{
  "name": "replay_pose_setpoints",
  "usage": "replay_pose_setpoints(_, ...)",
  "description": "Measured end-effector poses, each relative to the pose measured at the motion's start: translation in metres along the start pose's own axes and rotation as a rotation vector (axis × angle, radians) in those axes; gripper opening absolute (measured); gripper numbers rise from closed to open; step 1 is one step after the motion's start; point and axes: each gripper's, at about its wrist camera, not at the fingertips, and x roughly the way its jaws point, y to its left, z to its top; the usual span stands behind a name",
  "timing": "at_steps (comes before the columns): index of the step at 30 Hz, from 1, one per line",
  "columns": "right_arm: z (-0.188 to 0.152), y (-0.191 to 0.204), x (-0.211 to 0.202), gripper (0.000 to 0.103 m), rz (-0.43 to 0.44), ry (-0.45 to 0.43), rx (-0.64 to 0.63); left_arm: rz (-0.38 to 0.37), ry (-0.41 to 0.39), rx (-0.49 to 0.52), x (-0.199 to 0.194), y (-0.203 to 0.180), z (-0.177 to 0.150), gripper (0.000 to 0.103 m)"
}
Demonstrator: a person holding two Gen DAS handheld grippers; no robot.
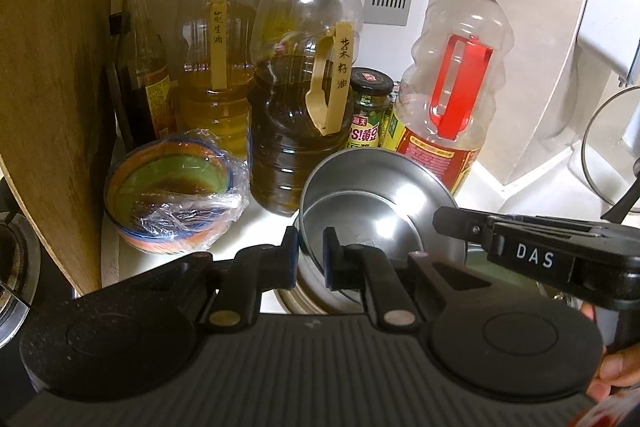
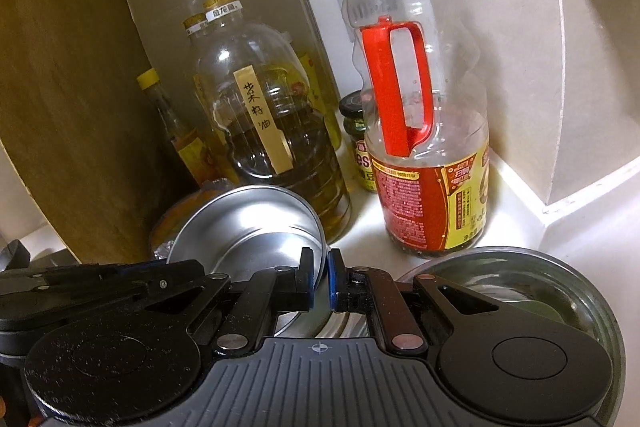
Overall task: Organize plates and bowls
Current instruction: 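Carry the steel pot with both grippers over the stacked bowls and lower it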
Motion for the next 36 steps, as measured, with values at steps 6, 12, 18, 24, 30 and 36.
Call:
replay_pose_setpoints(6,-0.002,-0.001,0.006,0.007,-0.005,0.016,-0.003,0.001,0.017,-0.006,0.005,0.001,-0.003,0.010)
replay_pose_setpoints(12,-0.003,-0.004,0.010,0.007,-0.010,0.025,-0.003,0.002,0.023,-0.002,0.007,0.001,-0.004,0.010)
replay_pose_setpoints(18,-0.003,-0.005,0.009,0.007,-0.015,0.026,0.023,0.002,0.014,0.005,0.006,0.000,-0.005,0.011)
replay_pose_setpoints(24,-0.005,-0.004,0.003,0.007,-0.027,0.011,0.027,0.008,0.000,0.018,0.000,0.002,-0.006,0.011)
replay_pose_setpoints(30,-0.007,-0.003,-0.008,0.007,-0.020,0.007,0.043,-0.033,-0.006,0.003,-0.015,0.004,-0.006,0.018)
replay_pose_setpoints(36,-0.015,0.002,-0.026,0.023,-0.022,0.000,0.059,-0.073,0.014,-0.013,-0.036,0.008,-0.013,0.025)
